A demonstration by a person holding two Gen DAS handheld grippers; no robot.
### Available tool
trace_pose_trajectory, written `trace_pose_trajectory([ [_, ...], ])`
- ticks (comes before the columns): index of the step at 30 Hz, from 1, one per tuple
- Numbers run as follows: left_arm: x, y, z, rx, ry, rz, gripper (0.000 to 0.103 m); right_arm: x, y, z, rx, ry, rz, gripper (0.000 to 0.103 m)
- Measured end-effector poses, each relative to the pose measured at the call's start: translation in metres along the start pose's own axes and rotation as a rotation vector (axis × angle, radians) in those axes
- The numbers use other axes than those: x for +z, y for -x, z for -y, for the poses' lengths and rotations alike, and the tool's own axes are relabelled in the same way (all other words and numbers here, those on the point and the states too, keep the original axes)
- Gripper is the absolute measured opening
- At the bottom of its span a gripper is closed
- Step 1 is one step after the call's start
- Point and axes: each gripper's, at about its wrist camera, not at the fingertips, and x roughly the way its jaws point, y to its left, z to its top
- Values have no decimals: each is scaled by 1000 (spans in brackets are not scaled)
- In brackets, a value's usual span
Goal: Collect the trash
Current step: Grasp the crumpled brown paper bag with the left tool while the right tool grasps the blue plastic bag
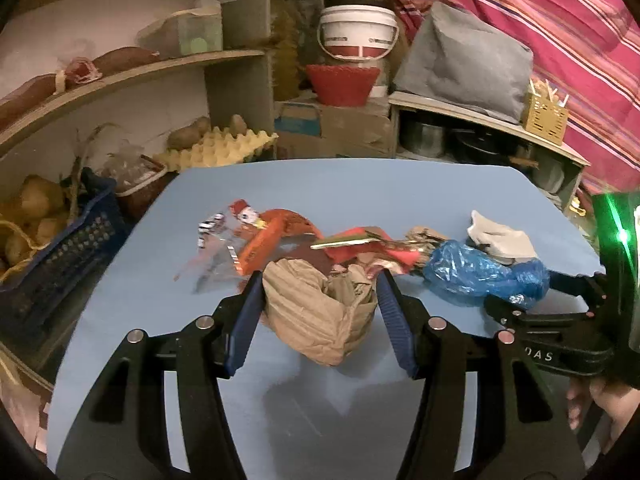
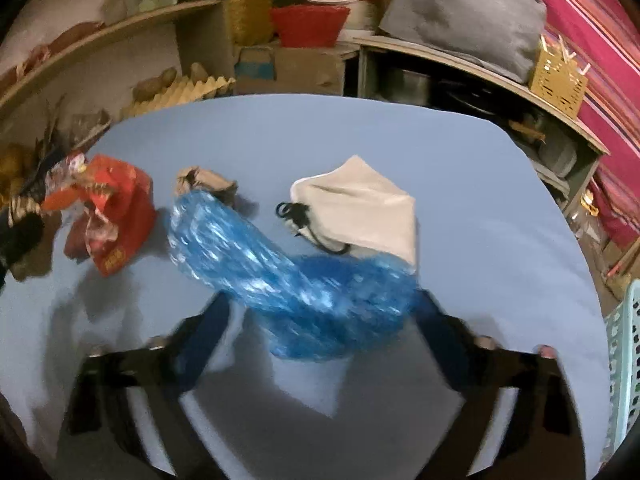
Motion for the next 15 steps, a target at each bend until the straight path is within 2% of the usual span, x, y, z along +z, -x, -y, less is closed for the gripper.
trace_pose_trajectory([
  [1, 0, 1, -2, 2, 5, 1, 56, -1, -2, 0, 13, 3, -10, 60],
  [7, 3, 10, -11, 12, 30, 22, 56, -5, 7, 11, 77, -18, 10, 41],
  [15, 7, 22, 1, 6, 27, 50, 56, -7, 40, 33, 97, 0, 70, 36],
])
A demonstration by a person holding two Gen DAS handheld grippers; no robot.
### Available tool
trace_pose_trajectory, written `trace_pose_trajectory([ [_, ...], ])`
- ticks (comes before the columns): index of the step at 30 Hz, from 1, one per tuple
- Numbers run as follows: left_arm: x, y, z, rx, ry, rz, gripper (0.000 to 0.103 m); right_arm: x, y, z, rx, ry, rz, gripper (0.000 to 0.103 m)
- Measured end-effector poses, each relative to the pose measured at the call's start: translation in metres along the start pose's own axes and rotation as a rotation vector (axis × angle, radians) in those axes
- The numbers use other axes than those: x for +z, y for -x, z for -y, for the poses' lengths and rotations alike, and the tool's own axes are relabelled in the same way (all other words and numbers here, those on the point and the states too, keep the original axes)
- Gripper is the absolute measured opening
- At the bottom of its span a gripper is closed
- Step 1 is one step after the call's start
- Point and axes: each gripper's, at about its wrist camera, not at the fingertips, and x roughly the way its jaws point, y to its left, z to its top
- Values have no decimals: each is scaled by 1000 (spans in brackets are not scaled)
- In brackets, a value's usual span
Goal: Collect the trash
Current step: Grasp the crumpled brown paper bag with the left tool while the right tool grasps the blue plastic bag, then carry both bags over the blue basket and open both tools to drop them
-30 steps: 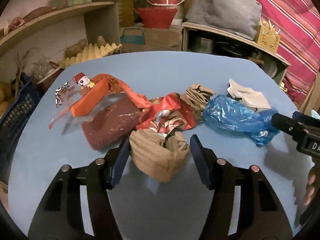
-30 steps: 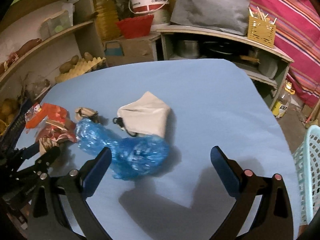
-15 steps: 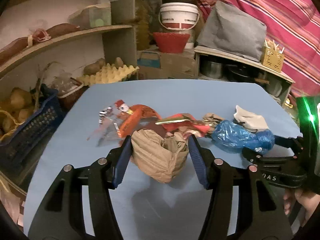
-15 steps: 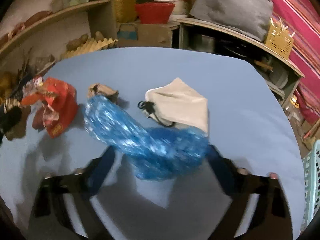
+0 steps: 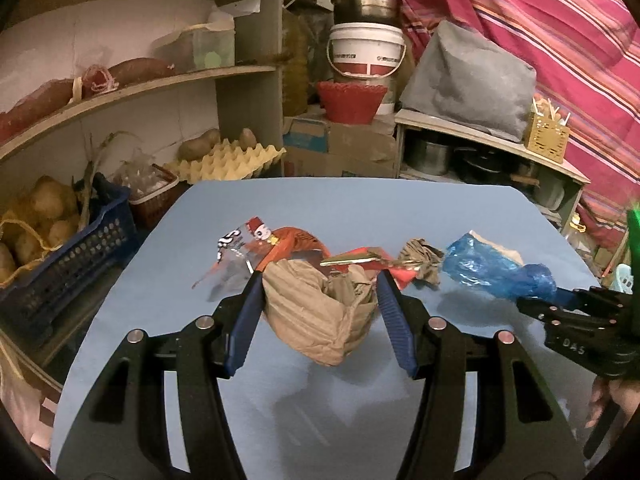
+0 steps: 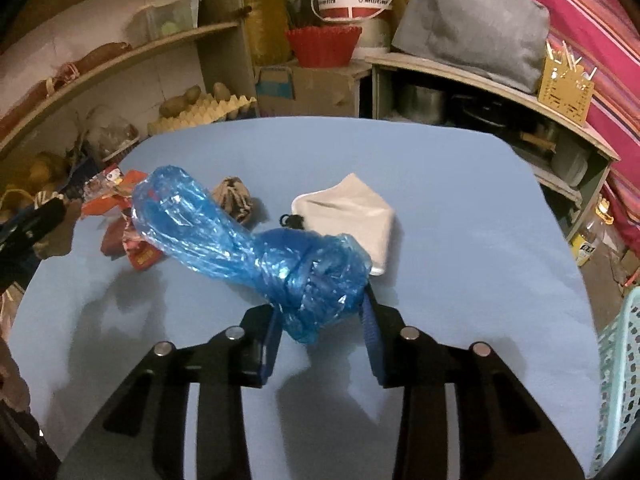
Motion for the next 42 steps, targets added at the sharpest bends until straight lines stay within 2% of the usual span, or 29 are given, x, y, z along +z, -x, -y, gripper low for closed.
trace_pose_trajectory([
  [7, 0, 12, 24, -16, -28, 19, 56, -5, 29, 39, -27, -36, 32, 36],
  [14, 1, 20, 53, -42, -50, 23, 56, -14, 61, 99, -80, -120, 69, 36],
  [20, 9, 31, 92, -89, -77, 49, 56, -26, 97, 156, -136, -197, 112, 36],
  [33, 5, 30, 229, -227, -185, 42, 56, -76, 155, 277, -287, -347, 138, 36],
  [42, -7, 48, 349, -408, -256, 41, 57, -108, 170, 340, -341, -477, 133, 36],
])
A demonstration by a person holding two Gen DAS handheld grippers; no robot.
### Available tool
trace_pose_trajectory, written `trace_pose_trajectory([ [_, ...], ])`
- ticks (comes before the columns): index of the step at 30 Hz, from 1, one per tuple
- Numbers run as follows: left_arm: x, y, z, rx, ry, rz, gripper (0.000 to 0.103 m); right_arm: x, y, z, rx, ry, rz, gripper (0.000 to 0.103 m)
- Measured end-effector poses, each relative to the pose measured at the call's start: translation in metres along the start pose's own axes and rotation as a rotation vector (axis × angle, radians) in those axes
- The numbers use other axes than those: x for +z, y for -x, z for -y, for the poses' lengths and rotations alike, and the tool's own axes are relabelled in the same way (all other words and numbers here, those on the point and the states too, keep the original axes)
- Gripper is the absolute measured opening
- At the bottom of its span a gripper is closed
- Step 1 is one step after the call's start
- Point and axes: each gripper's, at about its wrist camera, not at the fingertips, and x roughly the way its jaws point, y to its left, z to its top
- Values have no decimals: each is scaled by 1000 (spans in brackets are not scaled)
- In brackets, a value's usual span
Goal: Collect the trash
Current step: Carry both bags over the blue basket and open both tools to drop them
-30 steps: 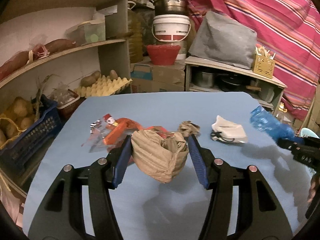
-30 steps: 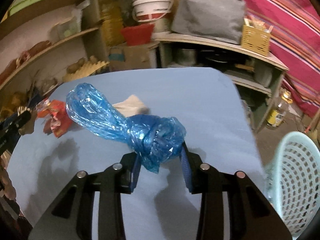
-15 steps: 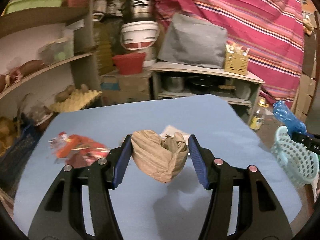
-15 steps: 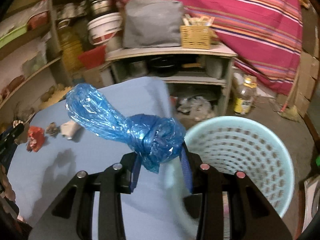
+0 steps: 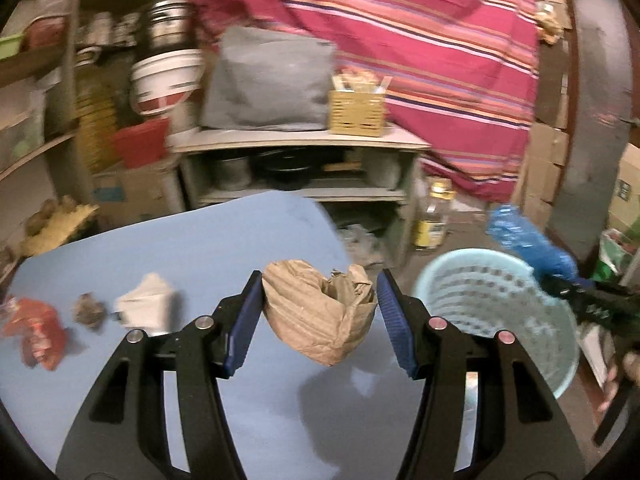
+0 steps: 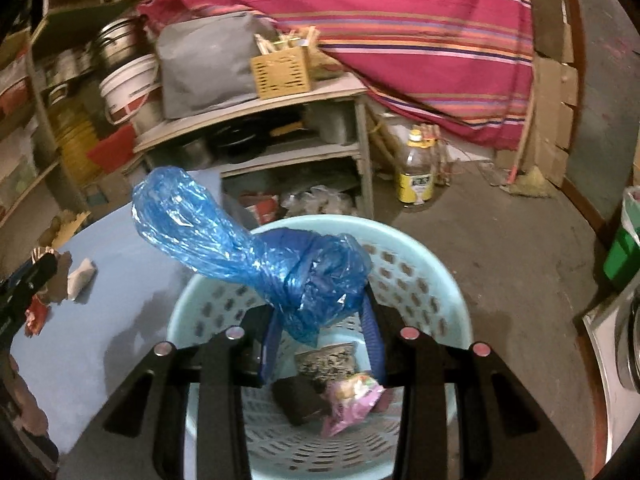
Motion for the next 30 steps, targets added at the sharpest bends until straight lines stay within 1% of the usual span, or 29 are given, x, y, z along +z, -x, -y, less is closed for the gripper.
trace_pose_trajectory([
  [4, 3, -13, 45, -56, -38, 0, 57, 1, -2, 13, -36, -19, 5, 36],
  [6, 2, -21, 68, -71, -69, -2, 57, 2, -2, 18, -52, -19, 6, 36],
  [11, 1, -35, 100, -105, -90, -21, 58, 2, -4, 32, -61, -53, 2, 36],
  [14, 1, -40, 107, -108, -99, -26, 62, 1, -4, 40, -61, -73, -1, 36],
  [16, 2, -43, 107, -106, -96, -35, 73, 0, -4, 44, -61, -83, -2, 36],
  [17, 2, -43, 106, -103, -89, -36, 81, 0, -5, 44, -58, -86, -3, 36],
  [18, 2, -44, 106, -103, -85, -34, 85, 0, -5, 44, -56, -88, -4, 36],
  [20, 3, -45, 105, -110, -81, -40, 88, -1, -6, 42, -49, -89, -8, 36],
  [25, 2, -41, 93, -70, -79, -27, 93, -1, -10, 32, -41, -58, -19, 36],
  [28, 3, -41, 82, -56, -61, -28, 93, -1, -13, 26, -49, -33, -32, 41],
  [29, 3, -41, 79, -53, -57, -29, 93, -1, -14, 23, -58, -24, -35, 54],
  [30, 4, -41, 76, -47, -53, -29, 93, -1, -14, 20, -72, -18, -31, 70],
])
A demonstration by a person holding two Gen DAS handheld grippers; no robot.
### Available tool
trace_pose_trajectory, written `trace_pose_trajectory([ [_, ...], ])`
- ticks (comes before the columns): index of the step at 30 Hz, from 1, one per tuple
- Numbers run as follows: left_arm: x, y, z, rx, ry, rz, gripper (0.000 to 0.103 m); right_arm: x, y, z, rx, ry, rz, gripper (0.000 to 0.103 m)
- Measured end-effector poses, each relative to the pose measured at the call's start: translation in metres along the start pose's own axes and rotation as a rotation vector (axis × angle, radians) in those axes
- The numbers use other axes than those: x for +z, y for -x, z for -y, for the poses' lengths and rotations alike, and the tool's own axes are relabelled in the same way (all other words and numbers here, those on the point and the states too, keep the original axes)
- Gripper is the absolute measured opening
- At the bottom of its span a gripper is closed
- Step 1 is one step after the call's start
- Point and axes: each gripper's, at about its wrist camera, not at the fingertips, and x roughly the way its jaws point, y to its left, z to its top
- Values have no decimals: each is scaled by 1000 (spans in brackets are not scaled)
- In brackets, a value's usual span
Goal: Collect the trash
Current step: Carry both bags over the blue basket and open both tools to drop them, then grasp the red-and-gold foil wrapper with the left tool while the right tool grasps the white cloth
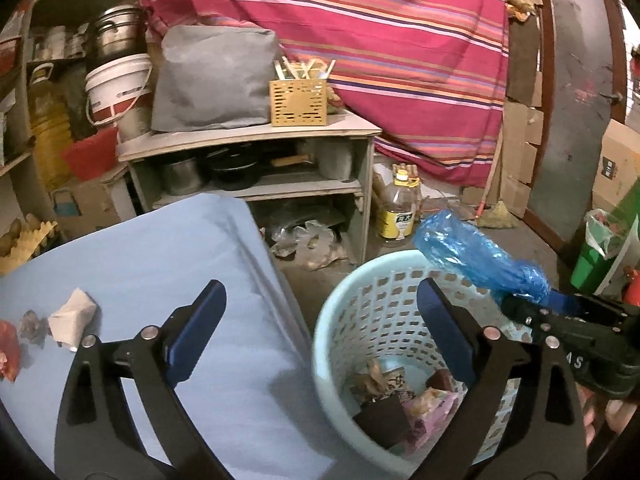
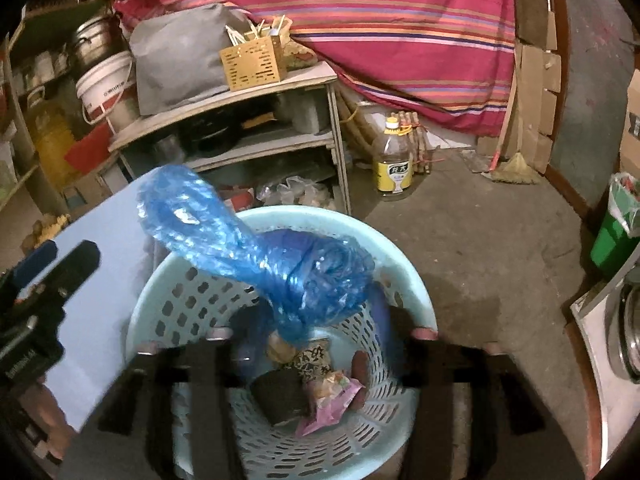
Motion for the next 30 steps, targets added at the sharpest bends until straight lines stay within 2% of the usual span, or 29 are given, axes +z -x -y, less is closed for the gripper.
trace_pose_trajectory([
  [4, 0, 3, -16, 20, 21, -1, 93, 1, 1, -8, -16, 9, 6, 73],
  [9, -2, 13, -40, 55, 29, 11, 96, 3, 1, -19, -31, 10, 13, 88],
  [12, -6, 21, -66, 82, 48, 9, 97, 4, 1, -37, -30, 25, 21, 91],
  [15, -14, 31, -101, 110, 72, -11, 97, 6, 1, -63, -23, 52, 29, 94],
  [17, -22, 40, -128, 154, 75, -18, 97, 6, 1, -84, -12, 75, 39, 95],
  [26, -57, 69, -274, 416, 173, -60, 98, 0, -5, -193, 71, 201, 56, 97],
  [30, -68, 79, -319, 449, 238, -68, 98, -8, -15, -238, 62, 274, 44, 98],
])
